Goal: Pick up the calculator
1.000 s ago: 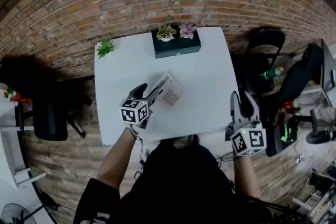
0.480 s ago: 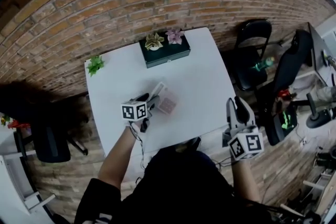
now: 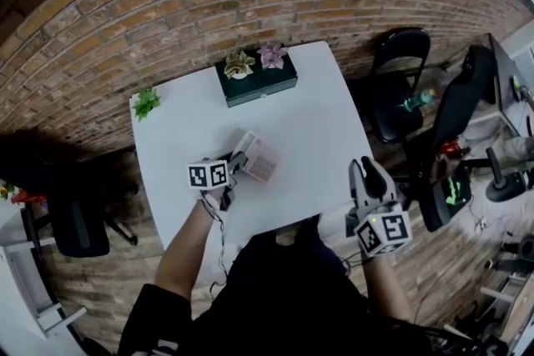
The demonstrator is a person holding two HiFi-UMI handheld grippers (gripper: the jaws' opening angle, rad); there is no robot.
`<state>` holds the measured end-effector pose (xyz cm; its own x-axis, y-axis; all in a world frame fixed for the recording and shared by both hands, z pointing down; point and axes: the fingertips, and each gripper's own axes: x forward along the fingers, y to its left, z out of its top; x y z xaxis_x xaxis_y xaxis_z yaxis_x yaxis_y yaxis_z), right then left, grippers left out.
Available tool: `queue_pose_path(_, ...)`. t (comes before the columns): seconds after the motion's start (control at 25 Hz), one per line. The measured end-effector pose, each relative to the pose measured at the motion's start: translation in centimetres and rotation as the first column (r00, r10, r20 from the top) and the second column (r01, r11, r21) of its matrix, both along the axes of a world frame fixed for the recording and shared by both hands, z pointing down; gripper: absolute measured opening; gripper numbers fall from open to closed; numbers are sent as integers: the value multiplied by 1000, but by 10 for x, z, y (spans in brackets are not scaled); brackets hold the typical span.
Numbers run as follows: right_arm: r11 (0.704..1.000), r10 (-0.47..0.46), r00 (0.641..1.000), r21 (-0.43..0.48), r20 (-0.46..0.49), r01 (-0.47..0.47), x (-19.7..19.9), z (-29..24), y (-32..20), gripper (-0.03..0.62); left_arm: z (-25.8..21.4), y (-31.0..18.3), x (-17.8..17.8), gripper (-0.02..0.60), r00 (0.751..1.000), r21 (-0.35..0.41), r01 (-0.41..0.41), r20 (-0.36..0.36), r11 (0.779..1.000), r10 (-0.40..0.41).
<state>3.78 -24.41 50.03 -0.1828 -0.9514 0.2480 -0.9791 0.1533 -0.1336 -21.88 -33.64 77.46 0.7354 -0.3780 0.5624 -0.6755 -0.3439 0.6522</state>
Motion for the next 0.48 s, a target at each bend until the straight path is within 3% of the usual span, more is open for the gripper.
queue_pose_path(0.12, 999, -39, 999, 9, 14, 39, 3, 0, -2, 101, -10, 8, 5, 72, 999, -7, 23, -37, 1000, -23)
queue_pose_path(0.24, 997, -81, 996, 12, 33, 81, 9, 1, -4, 98, -17, 17, 8, 63, 994, -32, 95, -48, 995, -96)
queue_pose_path(0.48, 988, -153, 986, 33, 63, 151, 23, -7, -19, 92, -37, 24, 13, 51, 960, -54, 269, -61, 962, -272)
